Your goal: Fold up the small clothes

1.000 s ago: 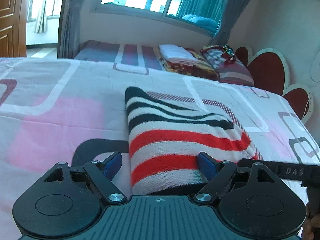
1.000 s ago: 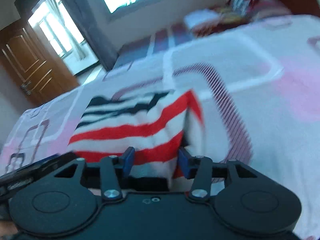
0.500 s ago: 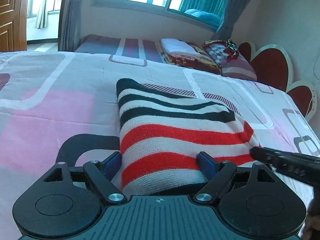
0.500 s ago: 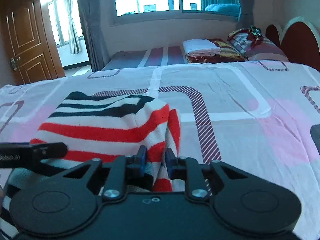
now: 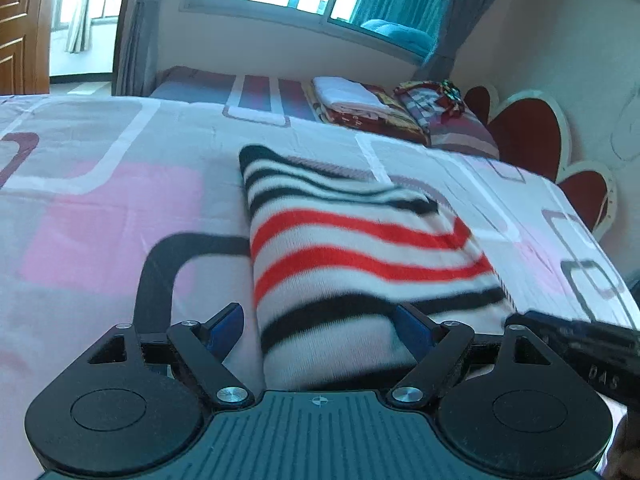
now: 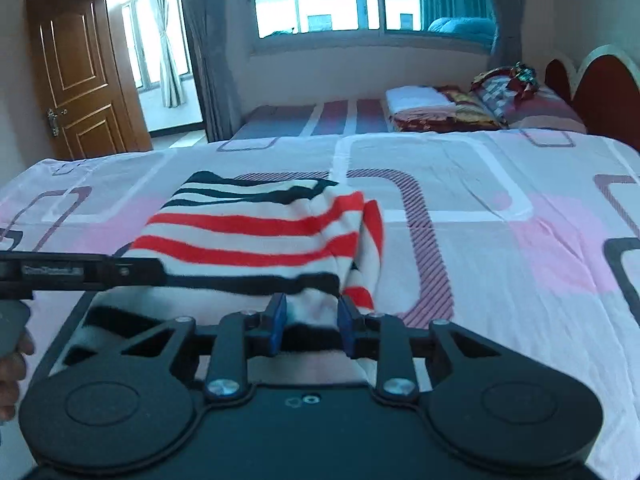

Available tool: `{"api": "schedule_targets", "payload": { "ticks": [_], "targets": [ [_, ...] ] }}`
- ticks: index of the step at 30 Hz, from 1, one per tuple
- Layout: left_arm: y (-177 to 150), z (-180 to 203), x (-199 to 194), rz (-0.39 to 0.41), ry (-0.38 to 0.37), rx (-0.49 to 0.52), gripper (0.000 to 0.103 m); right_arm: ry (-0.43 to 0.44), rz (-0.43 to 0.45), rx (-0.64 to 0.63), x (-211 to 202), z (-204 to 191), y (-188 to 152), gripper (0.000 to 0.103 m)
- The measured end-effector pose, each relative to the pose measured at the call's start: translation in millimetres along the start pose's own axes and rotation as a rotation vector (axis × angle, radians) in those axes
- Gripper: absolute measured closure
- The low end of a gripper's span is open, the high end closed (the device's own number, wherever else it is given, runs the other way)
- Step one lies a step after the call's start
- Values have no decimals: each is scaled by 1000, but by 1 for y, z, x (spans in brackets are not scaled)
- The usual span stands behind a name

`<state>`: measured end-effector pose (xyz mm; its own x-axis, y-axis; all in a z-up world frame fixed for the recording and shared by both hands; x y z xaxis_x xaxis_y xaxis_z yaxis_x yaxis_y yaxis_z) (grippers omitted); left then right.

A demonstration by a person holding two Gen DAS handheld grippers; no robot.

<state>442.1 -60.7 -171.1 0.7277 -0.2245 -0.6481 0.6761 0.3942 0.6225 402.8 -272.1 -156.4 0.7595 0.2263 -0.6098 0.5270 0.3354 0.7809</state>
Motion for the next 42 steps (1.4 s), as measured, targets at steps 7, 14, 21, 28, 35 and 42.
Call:
{"api": "schedule_targets", "payload": {
  "ticks": [7, 14, 21, 28, 35, 42],
  "targets": [
    [-12, -2, 3, 4, -3, 63, 21, -40, -41, 68, -4, 9, -24, 77],
    [-8, -7, -3, -17, -3, 15, 17, -78, -61, 119, -9, 15, -39, 73],
    [6, -14, -9, -38, 1, -52, 16, 41, -9, 298, -23, 29, -24, 50],
    [10, -20, 11, -98, -23, -98, 10, 64, -19, 276, 1, 25, -1, 32],
    [8, -18, 34, -145, -73, -127, 10, 91, -78, 329, 32, 33, -4, 24],
    [8, -4, 48, -155, -92, -111, 12, 170, -115, 387, 56, 41, -11, 22]
  ]
}}
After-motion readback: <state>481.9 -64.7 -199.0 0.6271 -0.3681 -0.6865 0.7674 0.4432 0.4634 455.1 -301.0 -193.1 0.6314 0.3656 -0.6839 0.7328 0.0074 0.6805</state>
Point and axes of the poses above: each gripper's, at about its wrist camera, not at the fingertips, and x roughly the way its jaws point, z to its right, y to its top, the point moved 4 cm from there along x, roughly the way its jaws point, and after that the axes turned 14 degrees about -x, right-handed, at the moved point
